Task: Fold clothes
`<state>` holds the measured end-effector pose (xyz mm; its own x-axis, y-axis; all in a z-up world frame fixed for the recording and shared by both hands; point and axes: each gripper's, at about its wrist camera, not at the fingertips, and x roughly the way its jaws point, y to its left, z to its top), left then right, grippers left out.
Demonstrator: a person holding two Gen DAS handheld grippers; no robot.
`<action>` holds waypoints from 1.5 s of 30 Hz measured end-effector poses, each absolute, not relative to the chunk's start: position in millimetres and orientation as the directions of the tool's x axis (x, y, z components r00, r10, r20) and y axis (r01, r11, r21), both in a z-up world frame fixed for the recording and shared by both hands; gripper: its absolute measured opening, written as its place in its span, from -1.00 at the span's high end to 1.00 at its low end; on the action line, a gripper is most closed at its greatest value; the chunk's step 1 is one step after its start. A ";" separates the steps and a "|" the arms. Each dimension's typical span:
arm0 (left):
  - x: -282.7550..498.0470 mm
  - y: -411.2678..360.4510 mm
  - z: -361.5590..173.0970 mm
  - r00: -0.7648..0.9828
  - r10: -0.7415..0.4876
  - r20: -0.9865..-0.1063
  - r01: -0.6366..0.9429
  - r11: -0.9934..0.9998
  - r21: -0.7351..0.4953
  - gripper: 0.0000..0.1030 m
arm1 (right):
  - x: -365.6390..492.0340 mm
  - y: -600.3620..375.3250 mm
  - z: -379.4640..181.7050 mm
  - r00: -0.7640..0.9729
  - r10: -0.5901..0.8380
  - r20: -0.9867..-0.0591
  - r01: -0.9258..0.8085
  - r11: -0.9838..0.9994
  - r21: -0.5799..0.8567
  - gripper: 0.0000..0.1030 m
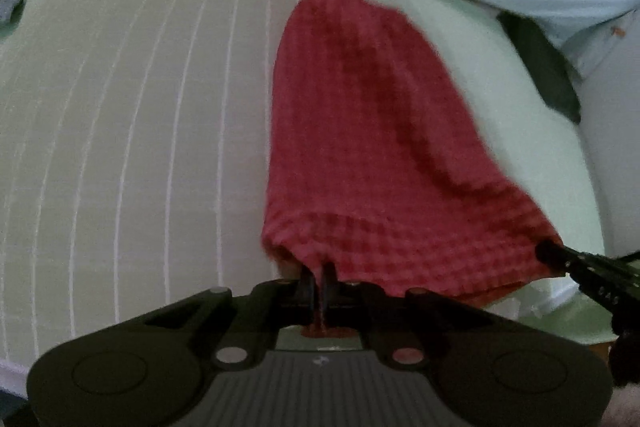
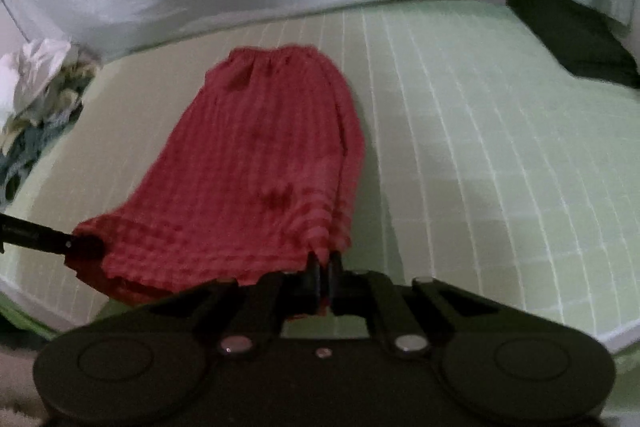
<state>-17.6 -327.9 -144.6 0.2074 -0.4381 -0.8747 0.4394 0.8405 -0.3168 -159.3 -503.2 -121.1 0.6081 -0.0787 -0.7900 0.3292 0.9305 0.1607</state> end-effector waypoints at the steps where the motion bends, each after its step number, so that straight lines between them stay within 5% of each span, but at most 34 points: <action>1: -14.6 -331.3 -138.2 0.225 -0.448 -0.865 0.447 0.837 -0.316 0.95 | -155.0 -506.1 -117.6 0.622 -0.080 -0.779 0.330 0.929 0.168 0.92; 14: 96.3 -365.0 -84.4 0.387 -0.517 -0.763 0.440 0.831 -0.340 0.95 | -54.0 -575.5 -69.8 0.775 -0.086 -0.626 0.383 0.852 0.358 0.92; 23: 187.9 -382.5 -110.0 0.389 -0.517 -0.762 0.356 0.848 -0.393 0.94 | 40.8 -595.4 -95.1 0.717 -0.151 -0.681 0.424 0.870 0.253 0.91; 25: 197.9 -385.2 -114.2 0.420 -0.503 -0.755 0.327 0.860 -0.392 0.78 | 54.7 -605.1 -100.7 0.722 -0.180 -0.668 0.459 0.848 0.266 0.80; 26: 202.9 -386.5 -116.3 0.435 -0.496 -0.752 0.312 0.866 -0.391 0.66 | 59.1 -608.6 -101.9 0.726 -0.199 -0.658 0.476 0.837 0.271 0.50; 27: 204.1 -386.6 -118.6 0.441 -0.487 -0.754 0.309 0.871 -0.382 0.29 | 58.4 -608.9 -101.5 0.728 -0.227 -0.647 0.487 0.835 0.255 0.11; 28: 202.2 -385.5 -121.1 0.439 -0.478 -0.761 0.315 0.875 -0.368 -0.14 | 57.7 -609.2 -101.0 0.730 -0.255 -0.635 0.499 0.833 0.239 0.01; 30: 198.4 -383.5 -126.0 0.436 -0.459 -0.774 0.328 0.882 -0.338 -0.52 | 54.0 -607.8 -103.0 0.723 -0.291 -0.626 0.515 0.832 0.207 -0.32; 33: 192.7 -380.4 -133.4 0.431 -0.430 -0.793 0.348 0.890 -0.293 -0.58 | 42.2 -602.5 -116.2 0.701 -0.274 -0.659 0.514 0.834 0.200 -0.54; 45: 183.6 -406.6 -175.8 0.281 -0.423 -0.862 0.417 0.862 -0.287 -0.61 | 52.1 -572.7 -186.6 0.562 -0.122 -0.818 0.430 0.888 0.163 -0.61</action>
